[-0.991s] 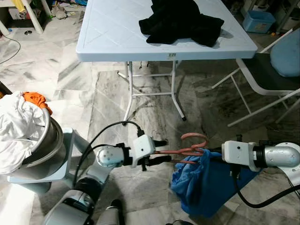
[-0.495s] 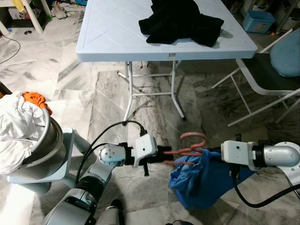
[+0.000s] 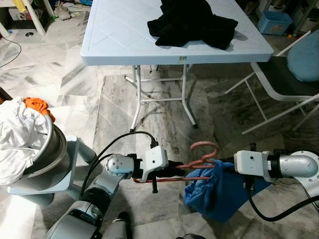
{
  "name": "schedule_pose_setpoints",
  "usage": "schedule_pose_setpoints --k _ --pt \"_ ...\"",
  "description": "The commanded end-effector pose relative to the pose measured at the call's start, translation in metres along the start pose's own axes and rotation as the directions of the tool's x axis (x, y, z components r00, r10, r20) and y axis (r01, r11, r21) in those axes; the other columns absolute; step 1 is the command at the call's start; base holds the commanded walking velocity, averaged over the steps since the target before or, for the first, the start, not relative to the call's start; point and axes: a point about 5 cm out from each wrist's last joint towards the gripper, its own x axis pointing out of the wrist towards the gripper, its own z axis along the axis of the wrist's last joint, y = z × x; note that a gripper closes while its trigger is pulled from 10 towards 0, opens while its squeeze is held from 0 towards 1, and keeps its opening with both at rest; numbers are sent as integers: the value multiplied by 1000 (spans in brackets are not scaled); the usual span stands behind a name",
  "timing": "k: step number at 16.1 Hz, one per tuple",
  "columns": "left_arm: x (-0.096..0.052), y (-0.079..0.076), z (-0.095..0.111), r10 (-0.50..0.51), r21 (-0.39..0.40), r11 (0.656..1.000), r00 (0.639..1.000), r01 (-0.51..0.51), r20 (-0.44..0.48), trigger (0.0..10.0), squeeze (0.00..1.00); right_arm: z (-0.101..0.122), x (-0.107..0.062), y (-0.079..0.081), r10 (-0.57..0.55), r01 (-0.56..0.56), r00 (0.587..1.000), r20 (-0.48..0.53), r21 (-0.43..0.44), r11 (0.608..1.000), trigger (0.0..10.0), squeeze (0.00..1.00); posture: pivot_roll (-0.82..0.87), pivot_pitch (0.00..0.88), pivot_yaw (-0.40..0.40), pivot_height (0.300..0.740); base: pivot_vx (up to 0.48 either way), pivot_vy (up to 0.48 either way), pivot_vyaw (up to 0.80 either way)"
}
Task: Hang hanger
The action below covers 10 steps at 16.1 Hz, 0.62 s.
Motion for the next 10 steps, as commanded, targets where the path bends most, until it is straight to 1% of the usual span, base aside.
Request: schedule_pose_setpoints --k 1,3,4,5,6,8,9,10 --pt "0 1 -2 45 -3 999 999 -45 -1 0 0 4 1 -2 -1 1 1000 20 -16 1000 10000 0 -118 215 -60 740 0 0 0" --pt "-2 5 -1 124 -8 992 992 -123 11 0 0 4 2 -3 -15 15 999 28 -5 1000 10000 0 -116 220 -66 740 0 0 0" --pt "-3 5 -1 133 -9 991 991 -132 14 0 0 4 2 -3 -15 15 999 31 3 1000 10000 0 -116 220 -66 740 0 0 0" --pt "-4 5 -2 153 -13 988 988 -153 21 0 0 4 3 -1 -13 13 999 33 1 1000 10000 745 -110 226 -71 740 0 0 0" --pt "-6 5 -3 181 -13 983 983 -181 32 0 0 4 6 1 1 -1 999 41 8 1000 10000 1000 -107 228 -72 740 0 0 0" --pt "-7 4 -4 229 -16 973 972 -228 51 0 0 6 10 1 -4 4 999 46 -8 1000 10000 1000 -104 229 -73 740 0 0 0" --pt "-8 3 -5 245 -17 970 968 -244 53 0 0 7 10 -5 -43 45 998 45 -35 998 10000 1000 -103 230 -72 740 0 0 0" --pt "-8 1 -8 251 -20 968 967 -250 48 0 0 7 9 -16 -113 116 993 44 -61 991 10000 1000 -104 230 -74 740 0 0 0"
